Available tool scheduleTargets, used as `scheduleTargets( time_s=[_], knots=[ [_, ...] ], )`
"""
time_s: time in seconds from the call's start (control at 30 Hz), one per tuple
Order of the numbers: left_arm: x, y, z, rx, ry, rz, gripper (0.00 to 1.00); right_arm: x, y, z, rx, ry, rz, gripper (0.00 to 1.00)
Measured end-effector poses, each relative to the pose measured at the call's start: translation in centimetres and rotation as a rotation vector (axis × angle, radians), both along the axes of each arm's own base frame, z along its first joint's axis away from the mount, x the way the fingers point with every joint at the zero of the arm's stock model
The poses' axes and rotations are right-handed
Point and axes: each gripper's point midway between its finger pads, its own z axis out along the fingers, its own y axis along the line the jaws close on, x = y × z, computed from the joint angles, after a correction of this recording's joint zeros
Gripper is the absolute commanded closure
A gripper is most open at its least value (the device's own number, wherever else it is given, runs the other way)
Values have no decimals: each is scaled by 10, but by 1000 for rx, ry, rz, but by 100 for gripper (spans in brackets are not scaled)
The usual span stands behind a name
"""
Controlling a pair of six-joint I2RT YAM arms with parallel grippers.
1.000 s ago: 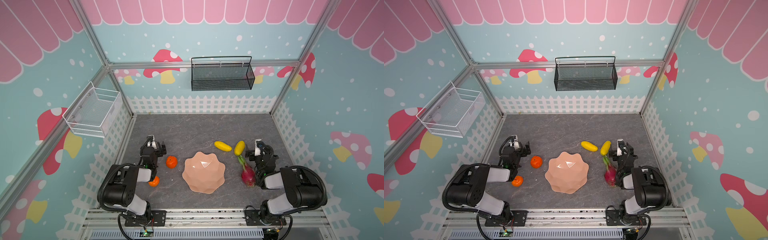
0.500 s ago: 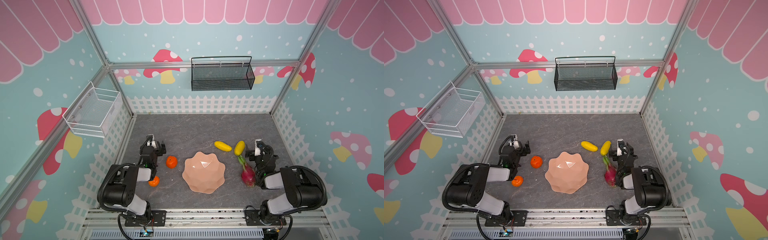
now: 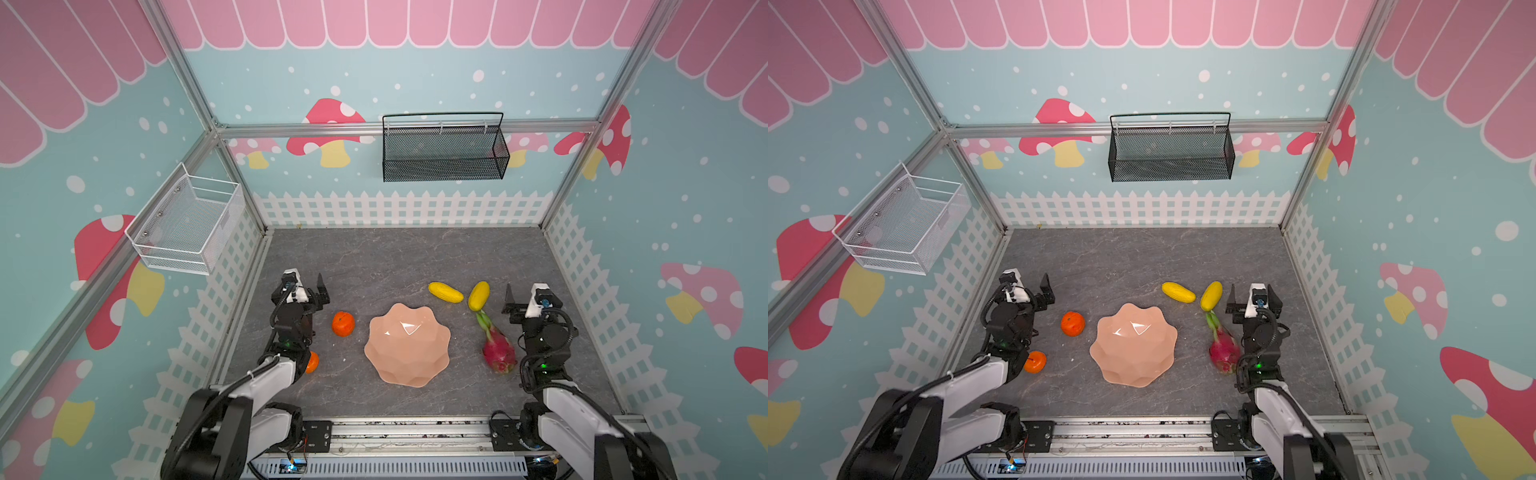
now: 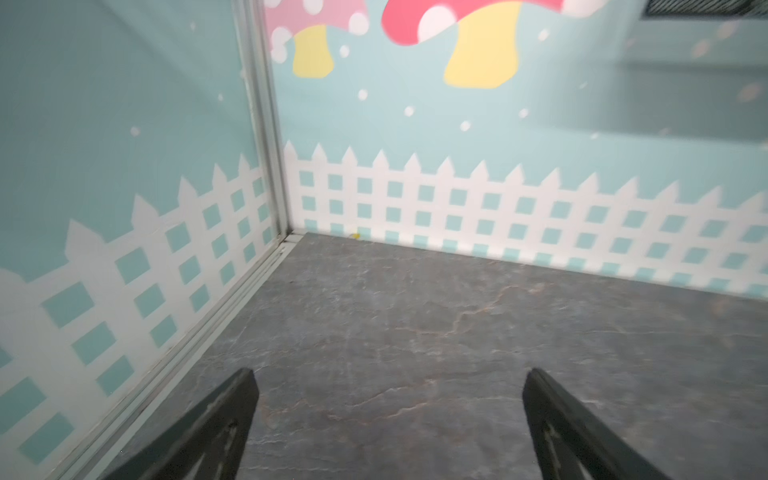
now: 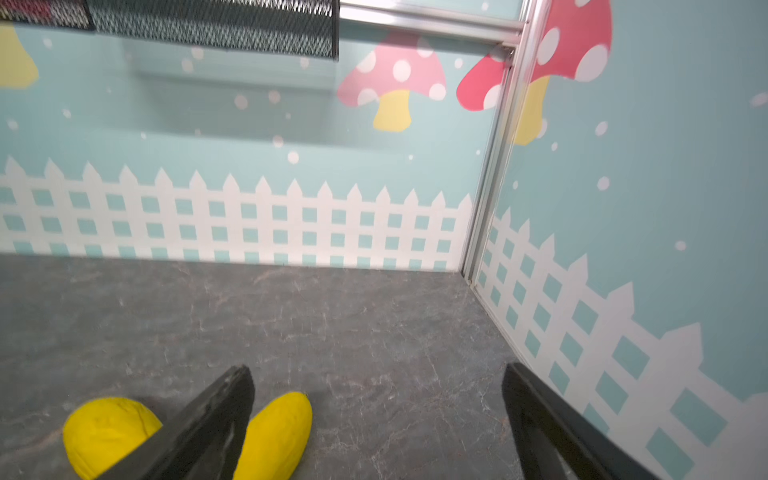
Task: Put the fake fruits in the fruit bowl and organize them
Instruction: 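Raise both arms from rest toward the fruits on the table, then grasp the pink dragon fruit with the right gripper while the left hovers by the bowl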
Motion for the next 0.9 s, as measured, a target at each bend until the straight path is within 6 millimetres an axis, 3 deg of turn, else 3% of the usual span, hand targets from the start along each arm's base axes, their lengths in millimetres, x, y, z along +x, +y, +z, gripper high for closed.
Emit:
scheduleTargets(
  time_s=[0.13, 0.23, 0.27, 0.33, 0.43, 0.53, 0.77, 0.9],
  knots=[
    [-13, -69, 53, -71, -26, -198, 0, 5, 8, 22, 74, 105, 51, 3],
    [-26, -127, 74, -127, 26, -408, 0, 24, 24, 18, 130, 302, 125, 2],
    [-33, -144, 75, -138, 52, -470, 0, 27, 29, 12, 148, 361, 143, 1],
    [-53, -178, 64, -142, 134, -594, 0, 28, 43, -19, 192, 526, 171, 0],
    [-89, -216, 30, -100, 284, -733, 0, 4, 63, -70, 227, 758, 180, 2],
    [-120, -236, 6, -52, 386, -812, 0, -14, 71, -93, 211, 948, 144, 2],
    [-148, -240, -27, -11, 491, -848, 0, -4, 67, -56, 129, 1099, 62, 1],
    [-155, -233, -30, -19, 497, -852, 0, -22, 74, -82, 97, 1288, 97, 1]
  ],
)
